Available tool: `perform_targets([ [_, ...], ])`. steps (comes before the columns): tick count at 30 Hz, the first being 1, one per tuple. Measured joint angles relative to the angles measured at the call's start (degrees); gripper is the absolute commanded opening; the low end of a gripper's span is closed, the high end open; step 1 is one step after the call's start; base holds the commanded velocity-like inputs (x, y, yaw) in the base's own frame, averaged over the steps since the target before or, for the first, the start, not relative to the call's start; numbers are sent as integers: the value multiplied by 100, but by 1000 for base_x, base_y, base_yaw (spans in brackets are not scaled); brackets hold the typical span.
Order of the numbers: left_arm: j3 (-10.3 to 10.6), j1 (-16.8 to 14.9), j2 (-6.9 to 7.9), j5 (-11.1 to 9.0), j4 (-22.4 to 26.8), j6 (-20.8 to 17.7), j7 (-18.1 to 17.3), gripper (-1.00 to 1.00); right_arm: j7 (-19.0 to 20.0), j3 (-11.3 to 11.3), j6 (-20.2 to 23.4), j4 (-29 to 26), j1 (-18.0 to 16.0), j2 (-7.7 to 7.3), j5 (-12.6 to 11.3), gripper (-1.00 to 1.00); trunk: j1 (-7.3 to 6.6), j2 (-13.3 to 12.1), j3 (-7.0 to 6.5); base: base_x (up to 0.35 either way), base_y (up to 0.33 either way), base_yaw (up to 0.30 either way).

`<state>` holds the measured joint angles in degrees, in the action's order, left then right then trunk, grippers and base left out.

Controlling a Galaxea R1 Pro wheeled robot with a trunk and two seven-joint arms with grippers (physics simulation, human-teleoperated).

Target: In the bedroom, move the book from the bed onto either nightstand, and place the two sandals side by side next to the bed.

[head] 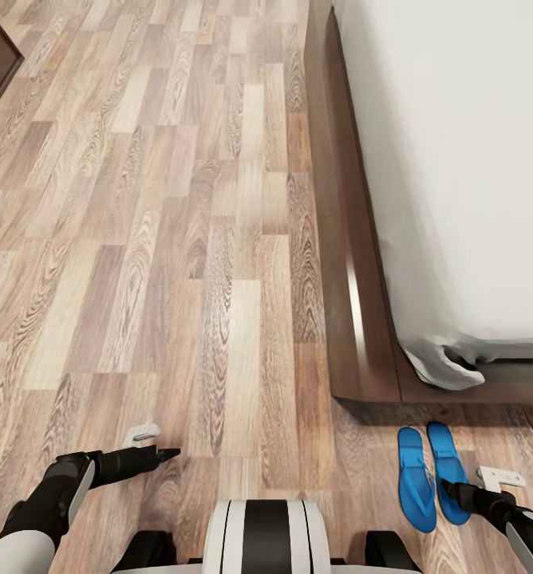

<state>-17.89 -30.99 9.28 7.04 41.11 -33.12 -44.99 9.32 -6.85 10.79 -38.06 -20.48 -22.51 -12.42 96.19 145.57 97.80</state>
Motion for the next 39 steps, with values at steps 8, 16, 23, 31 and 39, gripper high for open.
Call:
perform_targets([
  [8,6,0,0,0,-1,-1,-2,100,0,0,0,0,0,0,0,100,-21,-11,-177,0,0,0],
  [16,8,0,0,0,-3,-1,-2,100,0,0,-7,-8,0,0,-7,100,-41,-21,-355,0,0,0],
  [23,8,0,0,0,-4,0,-2,100,0,0,-8,-9,0,-3,-8,100,-59,-31,-510,0,0,0],
  [31,8,0,0,0,-4,0,-2,100,0,0,-7,-10,0,-8,-9,100,-80,-42,-687,0,0,0],
  [39,14,0,0,0,-4,0,-2,100,3,-2,-1,-17,0,-29,-9,100,-101,-52,-864,0,0,0],
])
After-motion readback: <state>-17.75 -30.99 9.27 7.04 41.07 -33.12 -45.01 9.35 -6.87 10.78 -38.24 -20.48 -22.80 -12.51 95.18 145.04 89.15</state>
